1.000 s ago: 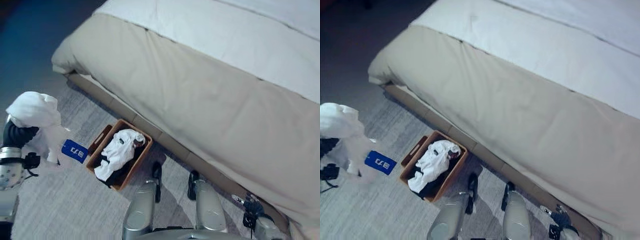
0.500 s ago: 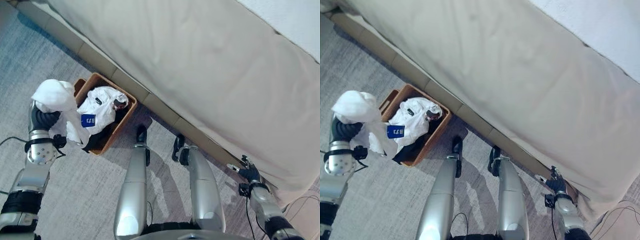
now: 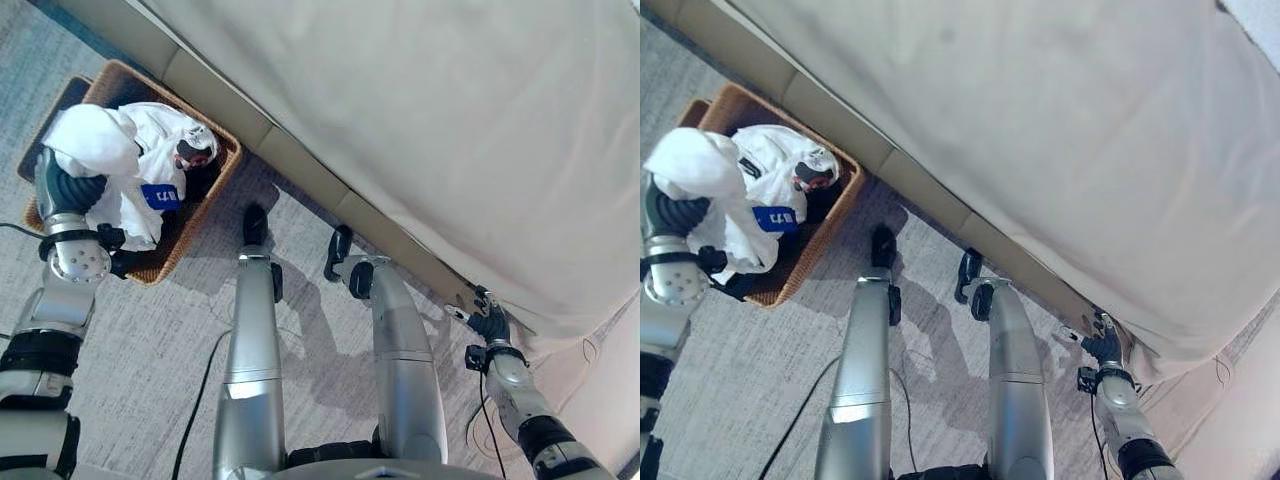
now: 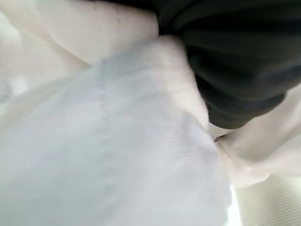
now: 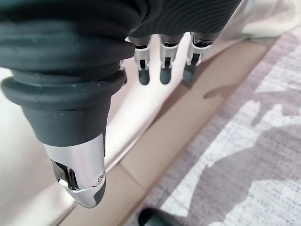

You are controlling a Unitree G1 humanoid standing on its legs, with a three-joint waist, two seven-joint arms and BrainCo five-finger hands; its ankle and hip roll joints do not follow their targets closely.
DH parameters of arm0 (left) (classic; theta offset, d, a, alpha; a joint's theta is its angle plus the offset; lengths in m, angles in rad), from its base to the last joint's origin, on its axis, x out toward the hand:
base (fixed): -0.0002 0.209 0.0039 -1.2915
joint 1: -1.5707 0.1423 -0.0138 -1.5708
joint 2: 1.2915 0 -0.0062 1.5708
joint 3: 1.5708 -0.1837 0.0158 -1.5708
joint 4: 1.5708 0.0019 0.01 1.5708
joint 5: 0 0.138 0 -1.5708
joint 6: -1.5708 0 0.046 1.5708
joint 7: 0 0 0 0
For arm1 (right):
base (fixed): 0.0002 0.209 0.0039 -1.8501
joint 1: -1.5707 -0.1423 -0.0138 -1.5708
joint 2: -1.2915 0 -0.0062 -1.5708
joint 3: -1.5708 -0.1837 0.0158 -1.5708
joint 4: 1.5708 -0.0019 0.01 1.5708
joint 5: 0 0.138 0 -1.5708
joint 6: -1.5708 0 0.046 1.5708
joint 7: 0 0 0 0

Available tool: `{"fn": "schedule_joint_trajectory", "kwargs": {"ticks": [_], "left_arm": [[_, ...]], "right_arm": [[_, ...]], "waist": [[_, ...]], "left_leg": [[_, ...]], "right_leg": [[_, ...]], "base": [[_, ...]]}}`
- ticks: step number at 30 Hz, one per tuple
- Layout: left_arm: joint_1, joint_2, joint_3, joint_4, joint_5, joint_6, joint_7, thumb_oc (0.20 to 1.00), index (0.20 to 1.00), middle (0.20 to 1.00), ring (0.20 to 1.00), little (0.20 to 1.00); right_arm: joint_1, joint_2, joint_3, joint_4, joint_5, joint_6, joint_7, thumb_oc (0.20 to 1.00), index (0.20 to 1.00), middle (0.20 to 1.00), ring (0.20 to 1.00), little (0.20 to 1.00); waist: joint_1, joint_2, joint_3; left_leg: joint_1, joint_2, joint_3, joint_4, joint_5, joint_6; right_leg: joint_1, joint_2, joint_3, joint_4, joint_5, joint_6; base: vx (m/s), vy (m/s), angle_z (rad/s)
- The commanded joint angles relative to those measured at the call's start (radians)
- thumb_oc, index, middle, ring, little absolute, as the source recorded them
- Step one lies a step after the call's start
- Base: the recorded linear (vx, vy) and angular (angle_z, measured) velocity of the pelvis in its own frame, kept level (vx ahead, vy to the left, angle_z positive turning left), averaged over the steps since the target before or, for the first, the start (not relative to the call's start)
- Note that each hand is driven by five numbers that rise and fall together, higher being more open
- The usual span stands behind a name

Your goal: Pick up clothes into the bucket

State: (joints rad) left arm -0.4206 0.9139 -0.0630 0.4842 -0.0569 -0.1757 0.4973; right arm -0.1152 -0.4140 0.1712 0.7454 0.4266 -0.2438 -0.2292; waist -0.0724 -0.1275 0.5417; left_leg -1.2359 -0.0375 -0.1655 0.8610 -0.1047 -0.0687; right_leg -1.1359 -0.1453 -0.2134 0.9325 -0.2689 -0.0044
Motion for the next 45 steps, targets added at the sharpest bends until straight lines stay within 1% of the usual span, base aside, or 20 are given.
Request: {"fn": "schedule_joint_trajectory", "kwargs": {"ticks": [1,9,10,11,12,22,28,29,30,31,32,33,34,38,39,41,42,43,44,45], "left_arm": [[-0.011,0.045,0.004,0.007,0.001,-0.007,0.042,0.2,0.2,0.2,0.2,0.2],[-0.051,0.078,-0.029,0.068,0.021,0.017,0.051,0.2,0.2,0.2,0.2,0.2],[-0.055,0.085,-0.031,0.078,0.024,0.022,0.048,0.235,0.235,0.235,0.235,0.235],[-0.06,0.085,-0.03,0.075,0.031,0.025,0.056,0.875,0.875,0.875,0.875,0.875],[-0.061,0.086,-0.031,0.082,0.034,0.026,0.057,1.0,1.0,1.0,1.0,1.0],[-0.041,0.082,-0.02,0.09,0.09,0.049,0.066,1.0,1.0,1.0,1.0,1.0],[0.057,-0.028,0.017,0.09,0.084,0.056,0.043,1.0,1.0,1.0,1.0,1.0],[0.087,-0.076,0.023,0.104,0.074,0.055,0.036,1.0,1.0,1.0,1.0,1.0],[0.088,-0.077,0.024,0.103,0.074,0.054,0.036,1.0,1.0,1.0,1.0,1.0],[0.133,-0.128,0.034,0.083,0.068,0.05,0.027,1.0,1.0,1.0,1.0,1.0],[0.137,-0.13,0.035,0.081,0.069,0.051,0.027,1.0,1.0,1.0,1.0,1.0],[0.134,-0.165,0.024,0.195,0.053,0.051,0.004,1.0,1.0,1.0,1.0,1.0],[0.133,-0.165,0.022,0.197,0.053,0.05,0.005,1.0,1.0,1.0,1.0,1.0],[0.127,-0.252,-0.009,0.295,0.024,0.047,-0.035,1.0,1.0,1.0,1.0,1.0],[0.147,-0.304,0.014,0.295,-0.035,0.026,-0.044,1.0,1.0,1.0,1.0,1.0],[0.157,-0.387,0.032,0.35,-0.196,-0.042,-0.095,1.0,1.0,1.0,1.0,1.0],[0.159,-0.387,0.031,0.35,-0.196,-0.042,-0.096,1.0,1.0,1.0,1.0,1.0],[0.216,-0.472,0.057,0.296,-0.329,-0.094,-0.136,1.0,1.0,1.0,1.0,1.0],[0.216,-0.472,0.057,0.295,-0.329,-0.094,-0.136,1.0,1.0,1.0,1.0,1.0],[0.265,-0.526,0.06,0.309,-0.394,-0.103,-0.206,1.0,1.0,1.0,1.0,1.0]], "right_arm": [[0.046,-0.017,0.019,-0.017,0.039,-0.046,-0.03,1.0,1.0,1.0,1.0,1.0],[0.04,-0.008,0.04,-0.01,0.04,-0.047,-0.029,1.0,1.0,1.0,1.0,1.0],[0.039,-0.008,0.043,-0.005,0.039,-0.045,-0.024,1.0,1.0,1.0,1.0,1.0],[0.039,-0.006,0.046,-0.003,0.038,-0.046,-0.023,1.0,1.0,1.0,1.0,1.0],[0.038,-0.005,0.046,-0.002,0.04,-0.046,-0.022,1.0,1.0,1.0,1.0,1.0],[0.032,-0.006,0.05,0.01,0.04,-0.049,-0.011,1.0,1.0,1.0,1.0,1.0],[0.018,0.009,0.041,0.05,0.024,-0.021,-0.015,1.0,1.0,1.0,1.0,1.0],[0.007,0.01,0.033,0.061,0.011,-0.01,-0.021,1.0,1.0,1.0,1.0,1.0],[0.008,0.009,0.034,0.061,0.011,-0.01,-0.021,1.0,1.0,1.0,1.0,1.0],[0.0,0.013,0.017,0.072,0.002,-0.002,-0.026,1.0,1.0,1.0,1.0,1.0],[0.002,0.012,0.018,0.072,0.002,-0.002,-0.026,1.0,1.0,1.0,1.0,1.0],[-0.016,0.009,0.01,0.081,-0.009,0.005,-0.031,1.0,1.0,1.0,1.0,1.0],[-0.014,0.009,0.009,0.08,-0.009,0.006,-0.031,1.0,1.0,1.0,1.0,1.0],[-0.04,0.004,-0.013,0.133,-0.038,0.022,-0.047,1.0,1.0,1.0,1.0,1.0],[-0.048,0.005,-0.032,0.144,-0.052,0.032,-0.049,1.0,1.0,1.0,1.0,1.0],[-0.057,0.009,-0.054,0.189,-0.054,0.04,-0.045,1.0,1.0,1.0,1.0,1.0],[-0.055,0.009,-0.053,0.189,-0.054,0.04,-0.045,1.0,1.0,1.0,1.0,1.0],[-0.031,0.016,-0.078,0.212,-0.075,0.046,-0.042,1.0,1.0,1.0,1.0,1.0],[-0.031,0.015,-0.078,0.212,-0.075,0.046,-0.042,1.0,1.0,1.0,1.0,1.0],[-0.008,0.016,-0.097,0.231,-0.096,0.058,-0.029,1.0,1.0,1.0,1.0,1.0]], "waist": [[-0.005,-0.021,-0.022],[-0.013,-0.029,-0.022],[-0.014,-0.029,-0.022],[-0.014,-0.03,-0.022],[-0.014,-0.031,-0.022],[-0.014,-0.028,-0.022],[0.003,0.0,-0.022],[0.007,0.012,-0.022],[0.007,0.012,-0.022],[0.017,0.03,-0.022],[0.016,0.03,-0.022],[0.014,0.039,-0.022],[0.015,0.039,-0.022],[0.012,0.072,-0.022],[0.011,0.091,-0.022],[0.014,0.109,-0.022],[0.013,0.109,-0.022],[0.015,0.128,-0.03],[0.014,0.129,-0.025],[0.012,0.144,-0.083]], "left_leg": [[0.013,-0.009,0.021,0.076,-0.118,0.056],[-0.015,-0.013,0.028,0.103,-0.133,0.066],[-0.017,-0.013,0.028,0.103,-0.132,0.067],[-0.017,-0.012,0.029,0.104,-0.132,0.067],[-0.015,-0.012,0.029,0.103,-0.132,0.067],[0.0,-0.013,0.037,0.096,-0.131,0.067],[0.097,-0.006,0.056,0.048,-0.123,0.07],[0.154,-0.002,0.067,0.016,-0.118,0.073],[0.157,-0.002,0.068,0.014,-0.117,0.073],[0.22,-0.001,0.079,-0.027,-0.111,0.074],[0.224,-0.001,0.079,-0.031,-0.11,0.074],[0.294,-0.001,0.092,-0.081,-0.095,0.07],[0.298,-0.002,0.092,-0.085,-0.094,0.07],[0.472,-0.015,0.102,-0.239,-0.038,0.052],[0.556,-0.016,0.108,-0.331,0.024,0.046],[0.702,-0.016,0.102,-0.431,0.056,0.032],[0.707,-0.016,0.1,-0.436,0.057,0.032],[0.823,-0.015,0.095,-0.516,0.078,0.023],[0.83,-0.015,0.093,-0.519,0.08,0.023],[0.911,-0.012,0.085,-0.602,0.099,0.016]], "right_leg": [[0.01,-0.036,0.072,-0.138,0.12,0.106],[-0.02,-0.041,0.079,-0.125,0.121,0.108],[-0.02,-0.041,0.08,-0.128,0.124,0.109],[-0.02,-0.041,0.081,-0.129,0.126,0.109],[-0.02,-0.039,0.081,-0.13,0.127,0.108],[-0.009,-0.036,0.09,-0.14,0.131,0.106],[0.069,-0.034,0.102,-0.173,0.133,0.105],[0.115,-0.031,0.109,-0.197,0.135,0.104],[0.118,-0.031,0.11,-0.199,0.136,0.104],[0.172,-0.03,0.116,-0.226,0.136,0.104],[0.176,-0.03,0.116,-0.229,0.137,0.104],[0.238,-0.026,0.121,-0.263,0.143,0.104],[0.241,-0.026,0.121,-0.266,0.144,0.104],[0.396,-0.026,0.12,-0.359,0.159,0.101],[0.469,-0.025,0.112,-0.416,0.194,0.093],[0.61,-0.022,0.103,-0.481,0.194,0.093],[0.615,-0.022,0.101,-0.485,0.195,0.093],[0.722,-0.019,0.089,-0.532,0.196,0.091],[0.729,-0.019,0.088,-0.535,0.196,0.091],[0.802,-0.014,0.08,-0.594,0.199,0.093]], "base": [[0.02,0.035,-0.05],[0.01,0.029,-0.01],[0.0,0.0,0.0],[0.0,0.0,0.0],[0.0,0.0,0.0],[0.0,0.0,0.0],[0.0,0.001,-0.01],[-0.01,0.007,-0.09],[-0.02,-0.017,-0.16],[-0.01,-0.013,-0.15],[-0.01,-0.026,-0.16],[0.0,-0.015,-0.1],[-0.01,-0.049,-0.14],[0.01,-0.08,-0.04],[0.0,-0.091,0.11],[0.07,-0.128,0.03],[0.14,-0.139,0.0],[0.09,-0.085,0.05],[0.23,-0.147,0.14],[0.14,-0.063,0.2]]}}
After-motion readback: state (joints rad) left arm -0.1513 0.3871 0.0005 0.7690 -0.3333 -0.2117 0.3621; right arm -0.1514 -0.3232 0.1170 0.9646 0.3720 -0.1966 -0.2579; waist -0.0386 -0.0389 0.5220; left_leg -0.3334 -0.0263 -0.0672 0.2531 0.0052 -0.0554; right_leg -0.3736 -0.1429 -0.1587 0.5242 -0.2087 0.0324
